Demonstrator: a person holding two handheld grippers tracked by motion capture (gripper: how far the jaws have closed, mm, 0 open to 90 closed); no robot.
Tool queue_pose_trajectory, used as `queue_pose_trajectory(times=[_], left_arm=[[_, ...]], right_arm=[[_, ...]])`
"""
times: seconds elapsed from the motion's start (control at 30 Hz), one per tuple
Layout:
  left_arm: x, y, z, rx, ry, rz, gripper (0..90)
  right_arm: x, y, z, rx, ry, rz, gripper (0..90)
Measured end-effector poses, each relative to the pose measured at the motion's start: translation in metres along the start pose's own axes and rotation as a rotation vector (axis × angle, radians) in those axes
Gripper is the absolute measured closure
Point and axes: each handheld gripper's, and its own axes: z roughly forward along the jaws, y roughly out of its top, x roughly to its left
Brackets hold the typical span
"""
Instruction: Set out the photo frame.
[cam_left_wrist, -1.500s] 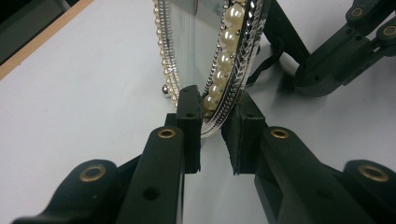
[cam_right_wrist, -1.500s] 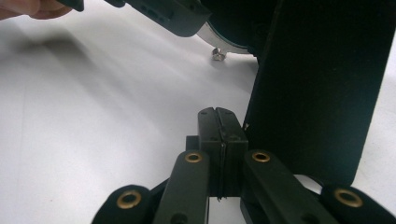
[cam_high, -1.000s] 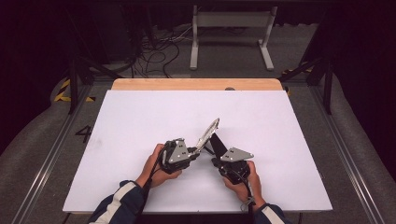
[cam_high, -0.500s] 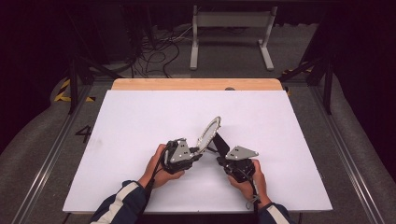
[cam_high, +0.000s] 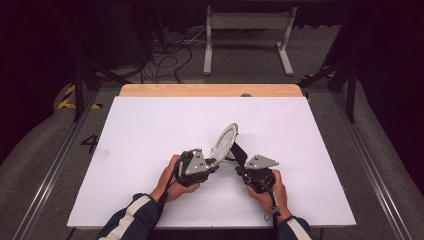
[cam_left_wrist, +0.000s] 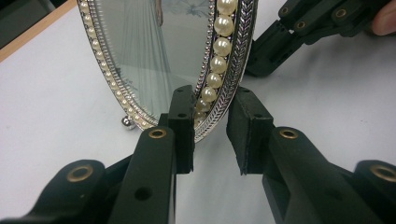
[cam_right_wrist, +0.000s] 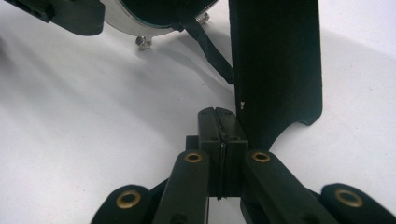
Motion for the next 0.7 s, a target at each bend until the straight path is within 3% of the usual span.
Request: queue_pose_trajectory(times=[0.7], left_arm=[[-0.003,0.005,0.008,-0.011,-0.018,-0.003,72.6]], right_arm=[[-0.017,0.001,0.004,-0.001,-0.029,0.020,90.0]])
